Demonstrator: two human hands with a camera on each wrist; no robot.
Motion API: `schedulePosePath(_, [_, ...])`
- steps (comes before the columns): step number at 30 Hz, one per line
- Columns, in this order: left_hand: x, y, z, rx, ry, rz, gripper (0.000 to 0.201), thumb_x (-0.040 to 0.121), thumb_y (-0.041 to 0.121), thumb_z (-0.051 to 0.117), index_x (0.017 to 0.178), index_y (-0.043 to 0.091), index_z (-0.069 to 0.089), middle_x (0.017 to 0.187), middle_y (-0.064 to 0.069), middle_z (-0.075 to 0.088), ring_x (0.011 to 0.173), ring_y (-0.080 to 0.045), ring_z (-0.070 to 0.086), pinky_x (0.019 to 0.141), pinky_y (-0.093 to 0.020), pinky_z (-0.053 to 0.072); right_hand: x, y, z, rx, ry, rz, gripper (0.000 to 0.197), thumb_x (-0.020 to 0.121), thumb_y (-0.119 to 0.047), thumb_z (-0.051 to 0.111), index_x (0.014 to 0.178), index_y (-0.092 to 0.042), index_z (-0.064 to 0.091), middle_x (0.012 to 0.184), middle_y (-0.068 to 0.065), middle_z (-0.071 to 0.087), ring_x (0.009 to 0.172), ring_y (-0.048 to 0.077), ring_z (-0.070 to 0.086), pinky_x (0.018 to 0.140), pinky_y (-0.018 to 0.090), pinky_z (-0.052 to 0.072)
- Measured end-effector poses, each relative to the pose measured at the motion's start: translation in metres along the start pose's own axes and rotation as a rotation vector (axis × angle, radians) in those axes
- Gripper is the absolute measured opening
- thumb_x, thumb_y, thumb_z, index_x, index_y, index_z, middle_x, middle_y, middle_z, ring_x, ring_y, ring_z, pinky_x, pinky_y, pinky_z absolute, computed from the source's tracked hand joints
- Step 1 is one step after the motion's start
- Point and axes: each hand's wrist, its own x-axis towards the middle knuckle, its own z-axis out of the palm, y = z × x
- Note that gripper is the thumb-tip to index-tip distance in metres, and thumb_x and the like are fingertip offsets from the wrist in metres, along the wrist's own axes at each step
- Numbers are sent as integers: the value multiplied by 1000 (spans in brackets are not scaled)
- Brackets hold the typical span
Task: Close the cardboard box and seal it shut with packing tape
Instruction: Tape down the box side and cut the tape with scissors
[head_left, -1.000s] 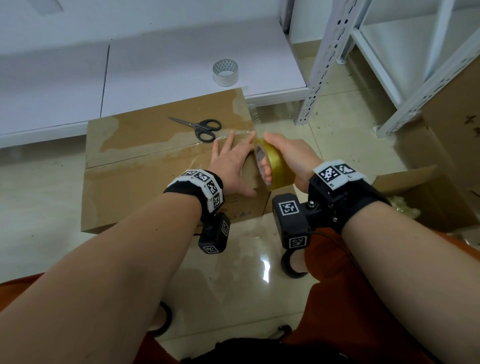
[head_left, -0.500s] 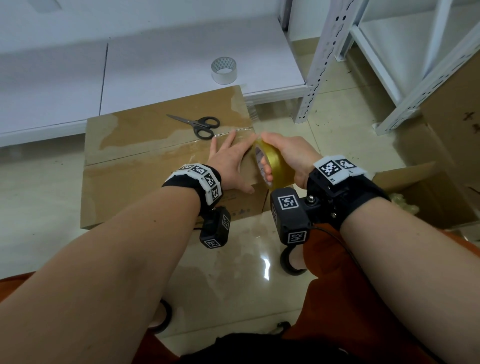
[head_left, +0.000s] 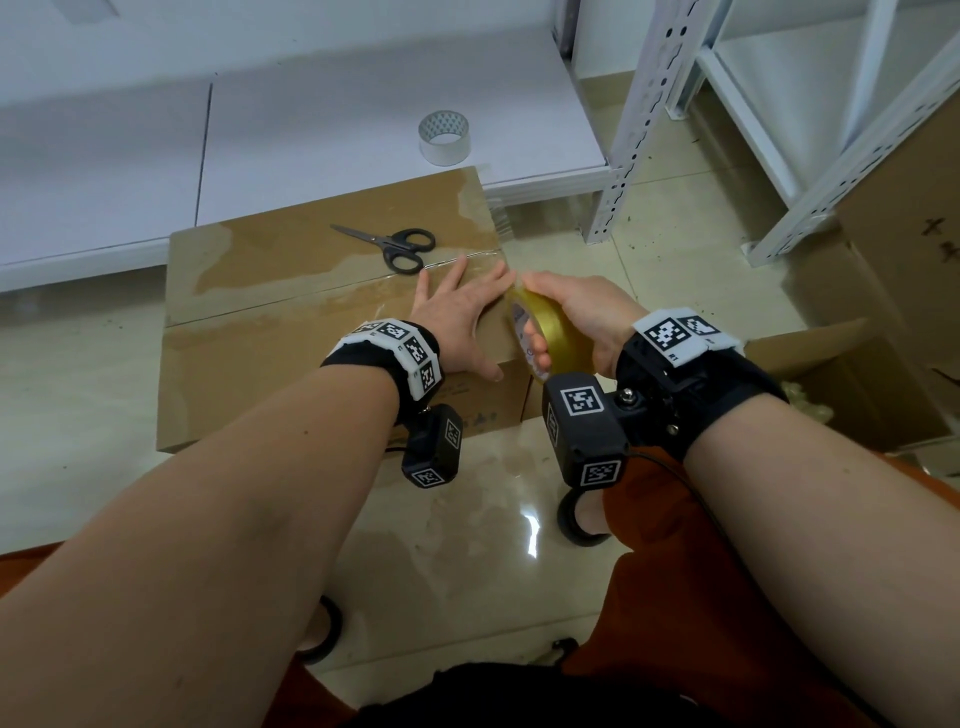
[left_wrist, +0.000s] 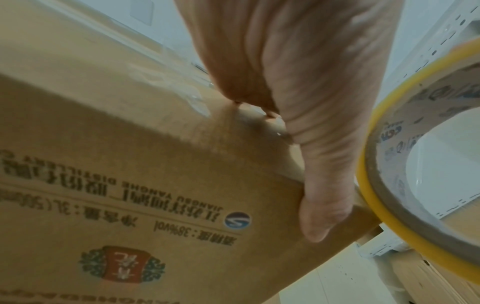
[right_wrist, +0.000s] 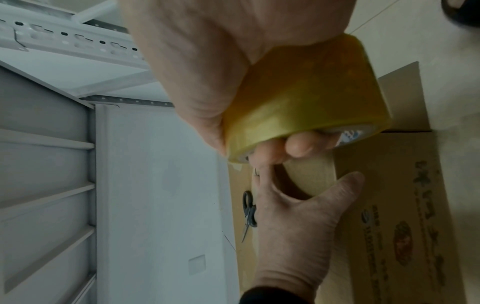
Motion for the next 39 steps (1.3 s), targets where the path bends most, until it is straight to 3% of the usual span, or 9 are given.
schedulePosePath(11, [-6,4,7,-10,25,-9,126,65,45,81,153,34,-8,160,16,-5,147,-22,-17,115,-58,-13,-3,5,-3,-47,3,7,36,96,-31,54,82,1,59,46,7,57,36,18,51,43,24,46])
schedulePosePath(16, [-19,6,25,-52,151,43,111,75,35,77,153,35,-2,161,10,12,149,-17,-7,117,-55,-9,-3,5,-3,-37,11,8,38,94,-34,56,75,0,59,47,7,57,38,19,53,44,25,47])
schedulePosePath(22, [-16,8,22,-52,102,25,103,77,35,75,153,35,6,160,15,12,148,-16,-10,115,-53,-13,-5,17,-9,-21,-15,-5,50,88,-48,59,80,1,64,62,15,64,59,29,61,69,41,54])
schedulePosePath(29, [-17,8,19,-42,77,14,102,78,34,75,152,38,6,160,17,7,148,-16,-10,116,-54,-13,-7,18,-7,-93,16,7,51,89,-48,59,72,1,63,55,13,61,50,26,57,67,41,53])
schedulePosePath(34, [-16,8,19,-32,61,14,101,78,35,75,152,39,7,160,19,5,148,-16,-11,116,-55,-12,-9,19,-7,-120,17,19,49,91,-43,58,68,0,60,50,11,59,43,24,56,55,31,51])
schedulePosePath(39, [-16,8,18,-26,55,10,100,78,36,75,152,39,8,160,20,5,148,-15,-11,117,-55,-11,-10,20,-7,-132,16,19,47,92,-42,57,70,0,58,49,10,58,42,23,55,51,29,50])
